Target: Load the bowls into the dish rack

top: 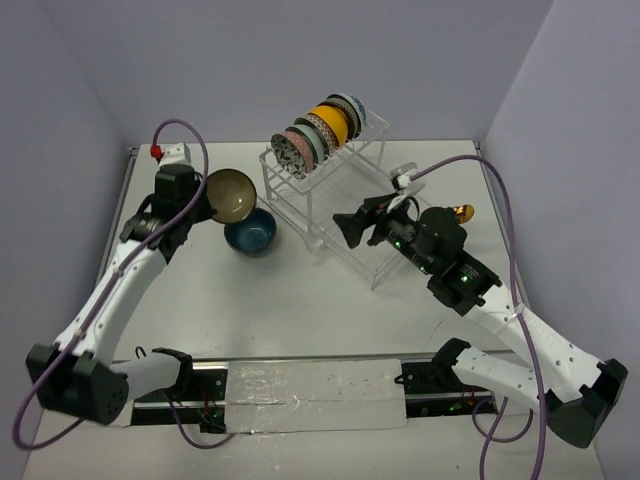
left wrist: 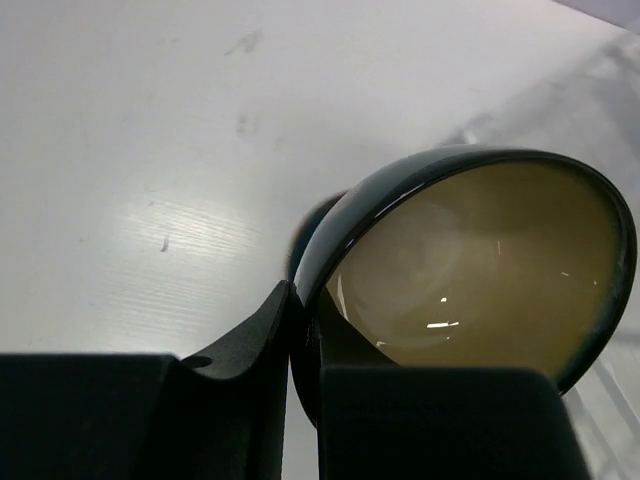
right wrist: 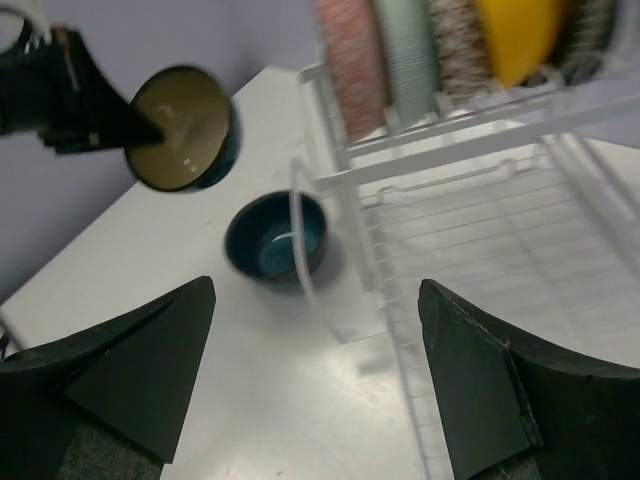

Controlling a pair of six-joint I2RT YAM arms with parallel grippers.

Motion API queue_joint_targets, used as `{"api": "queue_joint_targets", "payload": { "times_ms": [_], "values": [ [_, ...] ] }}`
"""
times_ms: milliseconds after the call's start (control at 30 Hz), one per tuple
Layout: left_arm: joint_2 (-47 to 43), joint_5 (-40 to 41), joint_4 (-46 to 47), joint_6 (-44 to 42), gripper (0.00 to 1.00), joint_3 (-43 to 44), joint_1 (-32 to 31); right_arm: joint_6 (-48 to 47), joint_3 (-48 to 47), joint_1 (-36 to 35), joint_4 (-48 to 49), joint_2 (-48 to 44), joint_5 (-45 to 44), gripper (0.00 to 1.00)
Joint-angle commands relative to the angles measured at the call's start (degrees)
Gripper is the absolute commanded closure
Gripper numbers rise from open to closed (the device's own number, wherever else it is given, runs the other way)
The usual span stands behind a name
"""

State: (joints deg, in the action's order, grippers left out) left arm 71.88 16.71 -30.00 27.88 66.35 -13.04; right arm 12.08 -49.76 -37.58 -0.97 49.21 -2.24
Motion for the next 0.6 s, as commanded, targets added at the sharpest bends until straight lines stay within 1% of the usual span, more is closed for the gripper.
{"api": "queue_joint_targets", "payload": {
  "times_ms": [0,33,100,133,200,233,300,333,433,567],
  "values": [
    [-9.45,-2.79,6.79,-5.20,1.00,-3.76,-3.39,-3.90,-4.03,-4.68,-2.19,2.37,5.04,0.10],
    [-13.04,-4.04,7.67,-6.25,1.00,-4.81,-4.09,-3.29,-4.29,-4.87,-2.19,3.51,6.88,0.10],
    [-16.05,-7.98,8.99,-7.39,1.00,-6.93,-5.68,-2.33,-4.73,-5.13,-1.75,4.83,12.66,0.10],
    [-18.42,-8.97,9.17,-7.66,1.00,-7.37,-6.55,-1.19,-4.82,-5.39,-1.40,5.19,13.92,0.10],
    [-20.36,-11.34,9.78,-8.28,1.00,-8.34,-7.26,-0.04,-4.82,-5.57,0.09,5.63,16.55,0.10],
    [-22.20,-14.39,11.00,-9.15,1.00,-8.77,-7.87,0.84,-5.00,-5.75,0.44,6.15,17.61,0.09],
    [-23.62,-16.61,13.55,-10.29,1.00,-10.01,-8.40,2.15,-5.44,-5.75,1.32,7.29,20.33,0.07],
    [-24.49,-19.58,14.26,-10.47,1.00,-10.36,-8.84,2.51,-6.05,-5.92,2.89,7.74,21.30,0.05],
    [-24.77,-24.25,17.06,-10.92,1.00,-11.06,-9.72,3.57,-7.98,-6.01,2.99,10.11,23.86,0.01],
    [-23.89,-27.42,20.50,-10.04,1.00,-11.24,-11.22,4.36,-8.43,-6.01,3.87,11.52,24.91,0.00]
  ]
}}
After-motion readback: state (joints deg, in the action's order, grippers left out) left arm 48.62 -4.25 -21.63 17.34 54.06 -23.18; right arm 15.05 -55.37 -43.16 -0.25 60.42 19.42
